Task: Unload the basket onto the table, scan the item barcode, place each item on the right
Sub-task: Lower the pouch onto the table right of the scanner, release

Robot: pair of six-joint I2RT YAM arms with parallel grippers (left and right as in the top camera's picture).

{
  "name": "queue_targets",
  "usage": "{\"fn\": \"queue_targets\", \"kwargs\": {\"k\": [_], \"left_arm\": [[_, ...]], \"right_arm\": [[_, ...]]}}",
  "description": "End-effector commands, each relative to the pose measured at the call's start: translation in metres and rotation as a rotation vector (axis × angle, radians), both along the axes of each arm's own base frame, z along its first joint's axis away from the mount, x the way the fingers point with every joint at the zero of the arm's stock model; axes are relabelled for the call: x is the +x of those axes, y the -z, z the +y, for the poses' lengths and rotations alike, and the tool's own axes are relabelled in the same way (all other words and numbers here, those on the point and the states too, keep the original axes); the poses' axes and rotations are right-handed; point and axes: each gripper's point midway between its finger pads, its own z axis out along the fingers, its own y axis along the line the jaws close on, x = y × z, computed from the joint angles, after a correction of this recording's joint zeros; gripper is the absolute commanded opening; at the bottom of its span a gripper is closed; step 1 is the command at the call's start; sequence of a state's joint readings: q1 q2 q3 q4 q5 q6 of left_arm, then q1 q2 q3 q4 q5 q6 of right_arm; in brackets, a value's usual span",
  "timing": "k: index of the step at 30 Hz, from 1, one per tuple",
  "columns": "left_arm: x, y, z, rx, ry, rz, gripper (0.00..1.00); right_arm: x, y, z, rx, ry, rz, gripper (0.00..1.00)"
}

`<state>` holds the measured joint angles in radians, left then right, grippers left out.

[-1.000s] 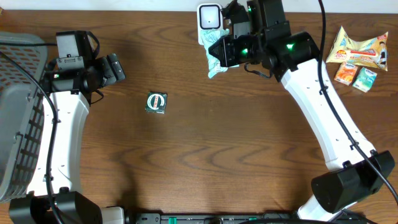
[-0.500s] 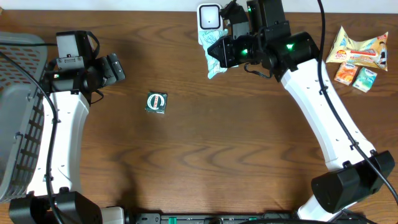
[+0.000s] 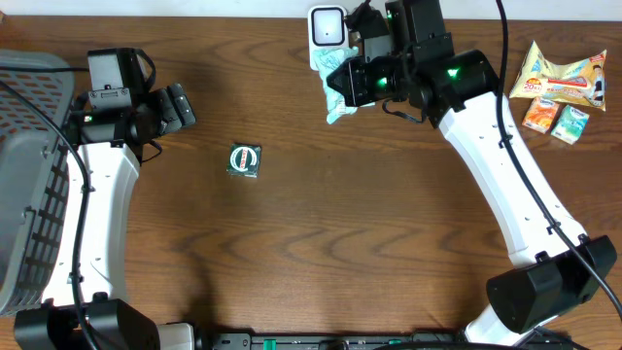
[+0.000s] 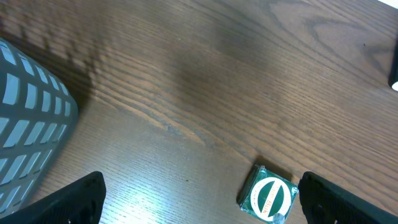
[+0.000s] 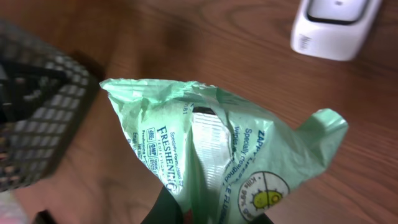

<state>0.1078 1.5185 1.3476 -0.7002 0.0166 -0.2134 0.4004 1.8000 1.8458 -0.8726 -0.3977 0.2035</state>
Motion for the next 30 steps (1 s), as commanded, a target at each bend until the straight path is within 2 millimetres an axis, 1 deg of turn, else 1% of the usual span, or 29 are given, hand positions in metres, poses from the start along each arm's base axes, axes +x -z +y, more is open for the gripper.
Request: {"fn": "queue_targets", "kwargs": {"k": [1,5,6,8,12,16,19,22,23,26,30], "left_arm": [[-0.001,0.004,0.002,-0.001,-0.014,0.012,0.98],[-0.001,0.004,0.002,-0.001,-0.014,0.012,0.98],[-0.001,0.004,0.002,-0.001,-0.014,0.012,0.98],[-0.001,0.004,0.002,-0.001,-0.014,0.012,0.97],[-0.001,0.004,0.002,-0.001,-0.014,0.012,0.98],[-0.001,0.004,0.002,-0.001,-0.014,0.012,0.98],[-0.001,0.004,0.002,-0.001,-0.014,0.012,0.97],[-0.001,0.004,0.002,-0.001,-0.014,0.012,0.98],[-0.001,0.004,0.002,-0.001,-0.014,0.012,0.98],[-0.001,0.004,0.002,-0.001,-0.014,0.012,0.98],[-0.001,0.004,0.002,-0.001,-0.014,0.012,0.98]], "right_arm": [[0.013,0.013,-0.022,-0.097,0.160,0.010,0.01],[0.027,0.047,-0.057,-0.267,0.406,0.059,0.01],[0.030,0.059,-0.067,-0.324,0.475,0.072,0.01],[0.033,0.079,-0.081,-0.417,0.559,0.087,0.01],[0.043,0.127,-0.095,-0.622,0.602,0.087,0.01],[0.043,0.165,-0.113,-0.837,0.622,0.085,0.01],[0.041,0.180,-0.126,-0.969,0.632,0.074,0.01],[0.041,0.189,-0.135,-1.072,0.641,0.050,0.01],[0.041,0.192,-0.137,-1.102,0.636,0.044,0.03],[0.040,0.202,-0.136,-1.156,0.580,0.050,0.05],[0.036,0.217,-0.132,-1.149,0.551,0.089,0.06]]}}
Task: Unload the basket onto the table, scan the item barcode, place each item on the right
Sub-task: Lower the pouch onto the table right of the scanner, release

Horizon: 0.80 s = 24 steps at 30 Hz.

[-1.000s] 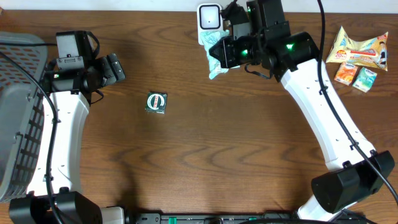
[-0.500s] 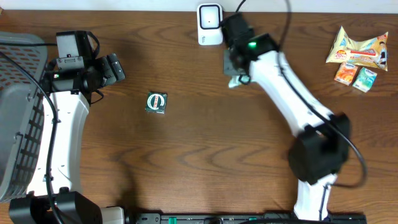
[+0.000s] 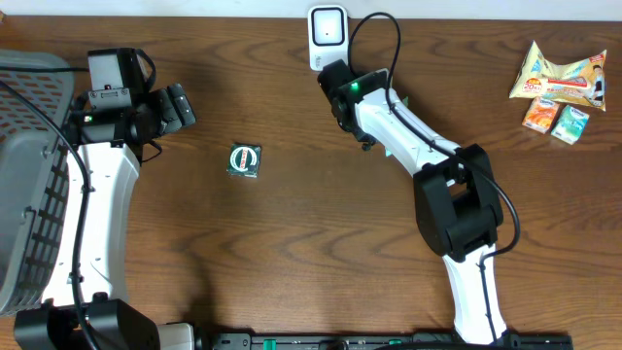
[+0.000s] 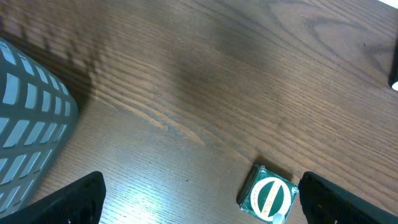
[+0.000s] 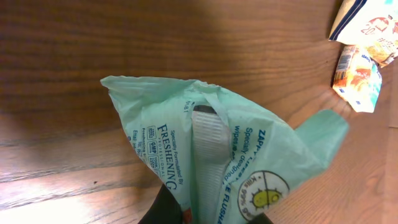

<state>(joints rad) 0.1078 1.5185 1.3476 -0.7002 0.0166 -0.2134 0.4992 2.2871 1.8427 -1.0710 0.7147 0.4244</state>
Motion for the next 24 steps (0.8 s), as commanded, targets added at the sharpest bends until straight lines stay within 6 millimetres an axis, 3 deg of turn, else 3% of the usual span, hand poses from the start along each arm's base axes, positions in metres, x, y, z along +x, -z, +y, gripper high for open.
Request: {"fn": "queue_targets", "kwargs": {"k": [1,4,7,9,16,20,24], "left_arm": [[-0.001,0.004,0.002,-0.001,-0.014,0.012,0.97],[-0.001,0.004,0.002,-0.001,-0.014,0.012,0.98],[-0.001,0.004,0.002,-0.001,-0.014,0.012,0.98],[-0.001,0.004,0.002,-0.001,-0.014,0.012,0.98],[-0.001,0.004,0.002,-0.001,-0.014,0.012,0.98],[-0.001,0.004,0.002,-0.001,-0.014,0.012,0.97],[-0.001,0.004,0.002,-0.001,-0.014,0.012,0.98]], "right_arm": [[0.000,0.009,0.000,-0.044,-0.018,0.021,0.09],[-0.005,0.025,0.006,-0.006,-0.020,0.065,0.29],[-0.007,0.028,0.010,0.026,-0.022,0.082,0.40],[-0.006,0.024,0.011,0.032,-0.022,0.072,0.51],[0.001,-0.014,0.009,0.126,0.001,0.004,0.74],[0.008,-0.039,-0.003,0.310,0.060,-0.020,0.75],[0.010,-0.050,-0.015,0.585,0.112,0.026,0.78]]}}
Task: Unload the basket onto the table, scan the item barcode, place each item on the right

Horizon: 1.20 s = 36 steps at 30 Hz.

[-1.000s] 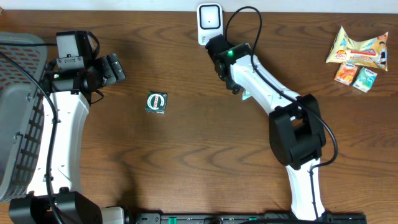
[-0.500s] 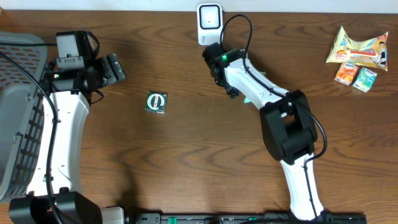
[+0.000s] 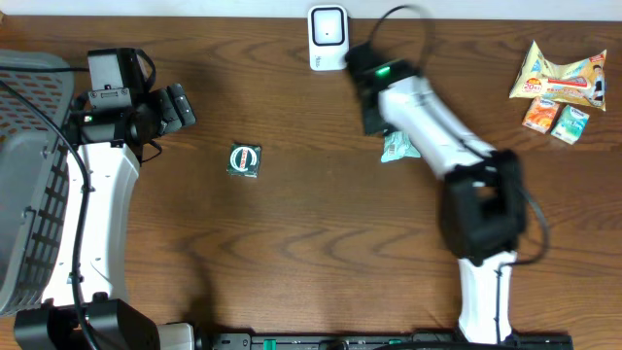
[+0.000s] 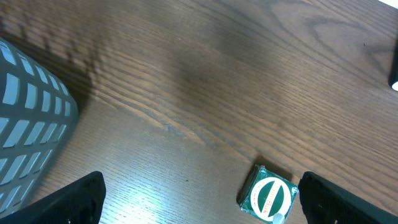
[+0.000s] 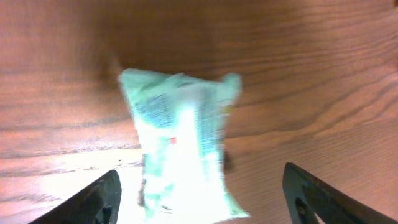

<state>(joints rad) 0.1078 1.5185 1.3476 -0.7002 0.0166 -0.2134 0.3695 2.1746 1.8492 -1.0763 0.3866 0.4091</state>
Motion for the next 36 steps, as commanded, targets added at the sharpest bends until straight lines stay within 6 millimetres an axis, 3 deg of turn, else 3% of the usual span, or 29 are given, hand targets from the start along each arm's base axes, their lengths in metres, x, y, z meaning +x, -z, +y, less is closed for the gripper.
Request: {"fn": "queue_targets", "kwargs": {"k": [1,7,13,24,36], "left_arm": [[-0.001,0.004,0.002,-0.001,-0.014,0.012,0.98],[-0.001,0.004,0.002,-0.001,-0.014,0.012,0.97],[-0.001,0.004,0.002,-0.001,-0.014,0.012,0.97],[-0.001,0.004,0.002,-0.001,-0.014,0.012,0.97],[-0.001,0.004,0.002,-0.001,-0.014,0.012,0.98]], "right_arm": [[0.008,-0.028,-0.006,0.335,0.029,0.010,0.78],[0.002,-0.015,-0.013,0.758,-0.064,0.126,0.78],[-0.007,0.018,-0.010,0.943,-0.071,0.151,0.78],[-0.021,0.063,-0.004,0.998,-0.024,0.142,0.75],[-0.012,0.069,-0.006,0.970,-0.048,0.088,0.41]]}}
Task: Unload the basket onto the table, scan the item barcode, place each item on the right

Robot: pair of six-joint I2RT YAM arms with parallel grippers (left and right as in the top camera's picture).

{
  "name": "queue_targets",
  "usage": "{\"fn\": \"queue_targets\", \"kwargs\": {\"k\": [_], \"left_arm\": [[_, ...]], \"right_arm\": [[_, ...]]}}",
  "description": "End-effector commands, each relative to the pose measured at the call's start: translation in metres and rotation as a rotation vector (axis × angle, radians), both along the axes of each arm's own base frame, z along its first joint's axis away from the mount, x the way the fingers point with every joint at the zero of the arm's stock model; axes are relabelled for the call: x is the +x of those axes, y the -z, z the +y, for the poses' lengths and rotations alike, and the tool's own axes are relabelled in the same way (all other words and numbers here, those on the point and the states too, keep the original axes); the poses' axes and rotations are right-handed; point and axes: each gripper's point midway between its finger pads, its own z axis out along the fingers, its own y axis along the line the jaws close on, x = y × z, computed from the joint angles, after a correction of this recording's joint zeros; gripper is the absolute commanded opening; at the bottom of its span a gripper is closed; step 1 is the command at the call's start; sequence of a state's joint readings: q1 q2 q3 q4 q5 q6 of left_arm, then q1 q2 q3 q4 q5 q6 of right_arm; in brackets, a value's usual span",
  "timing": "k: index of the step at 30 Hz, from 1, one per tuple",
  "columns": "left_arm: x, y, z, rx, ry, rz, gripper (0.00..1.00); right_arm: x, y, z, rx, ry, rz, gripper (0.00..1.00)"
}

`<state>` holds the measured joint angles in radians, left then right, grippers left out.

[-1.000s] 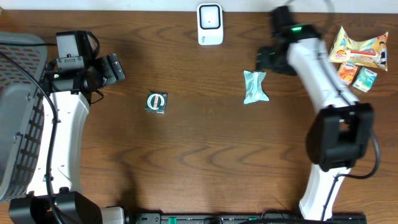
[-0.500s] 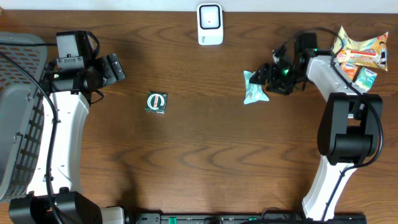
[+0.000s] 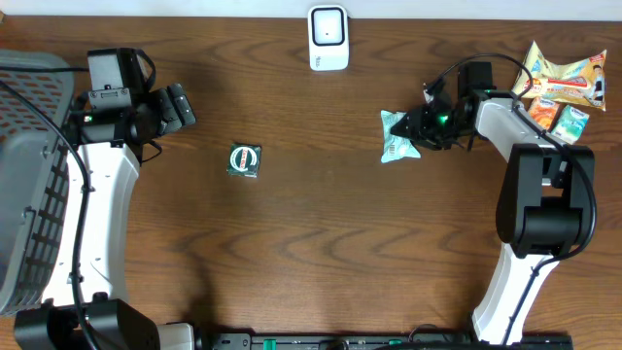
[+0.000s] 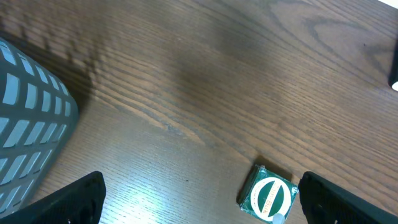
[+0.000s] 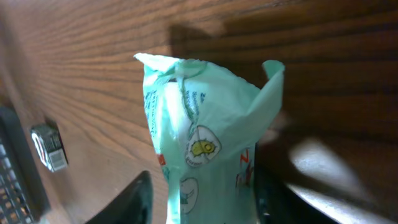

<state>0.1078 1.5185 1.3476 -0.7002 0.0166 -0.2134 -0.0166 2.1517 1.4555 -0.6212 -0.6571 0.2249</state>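
Note:
A pale green snack packet (image 3: 395, 137) lies flat on the table, right of centre. My right gripper (image 3: 424, 127) sits low at its right end. In the right wrist view the packet (image 5: 205, 130) runs between my two fingers (image 5: 138, 198); a strip of wood shows between the left finger and the packet, so the right gripper (image 5: 199, 202) is open around it. The white scanner (image 3: 328, 37) stands at the back edge. My left gripper (image 3: 181, 105) hangs open and empty at the far left, with a small green box (image 4: 268, 199) between its fingertips' line below.
The green box (image 3: 244, 160) lies left of centre. A grey mesh basket (image 3: 27, 175) fills the left edge, its wall near the left wrist (image 4: 31, 124). A snack bag (image 3: 562, 76) and two juice cartons (image 3: 557, 119) sit at the back right.
My right gripper was wide open above the packet; now it is low at the packet's right end with its fingers closer together on either side. The left arm has not moved.
My right gripper held the green packet up next to the scanner. A second later it still held it, over the table away from the scanner. Then the packet lay on the table under the open gripper, and now the fingers flank it again.

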Motion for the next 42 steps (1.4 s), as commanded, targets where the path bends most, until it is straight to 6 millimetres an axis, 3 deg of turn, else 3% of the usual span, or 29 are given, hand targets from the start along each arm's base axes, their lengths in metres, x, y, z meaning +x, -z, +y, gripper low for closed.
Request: {"fn": "queue_targets", "kwargs": {"k": [1,4,6,13,16,25,30,35,42], "left_arm": [[-0.001,0.004,0.002,-0.001,-0.014,0.012,0.98],[-0.001,0.004,0.002,-0.001,-0.014,0.012,0.97],[-0.001,0.004,0.002,-0.001,-0.014,0.012,0.98],[-0.001,0.004,0.002,-0.001,-0.014,0.012,0.98],[-0.001,0.004,0.002,-0.001,-0.014,0.012,0.97],[-0.001,0.004,0.002,-0.001,-0.014,0.012,0.98],[-0.001,0.004,0.002,-0.001,-0.014,0.012,0.98],[-0.001,0.004,0.002,-0.001,-0.014,0.012,0.98],[-0.001,0.004,0.002,-0.001,-0.014,0.012,0.98]], "right_arm": [[-0.005,0.011,0.002,-0.004,-0.005,0.010,0.38],[-0.003,0.014,0.001,-0.004,-0.004,-0.008,0.25],[-0.002,0.014,0.001,-0.004,-0.003,-0.014,0.01],[0.010,-0.001,0.000,-0.023,0.000,-0.063,0.02],[0.017,-0.017,-0.010,-0.135,0.019,-0.091,0.02],[0.017,-0.073,-0.037,-0.818,0.126,-0.207,0.01],[0.004,-0.092,-0.027,-1.191,0.190,-0.298,0.02],[-0.007,-0.076,0.009,-1.339,0.113,-0.356,0.01],[-0.018,-0.038,0.033,-1.403,0.007,-0.343,0.01]]}}
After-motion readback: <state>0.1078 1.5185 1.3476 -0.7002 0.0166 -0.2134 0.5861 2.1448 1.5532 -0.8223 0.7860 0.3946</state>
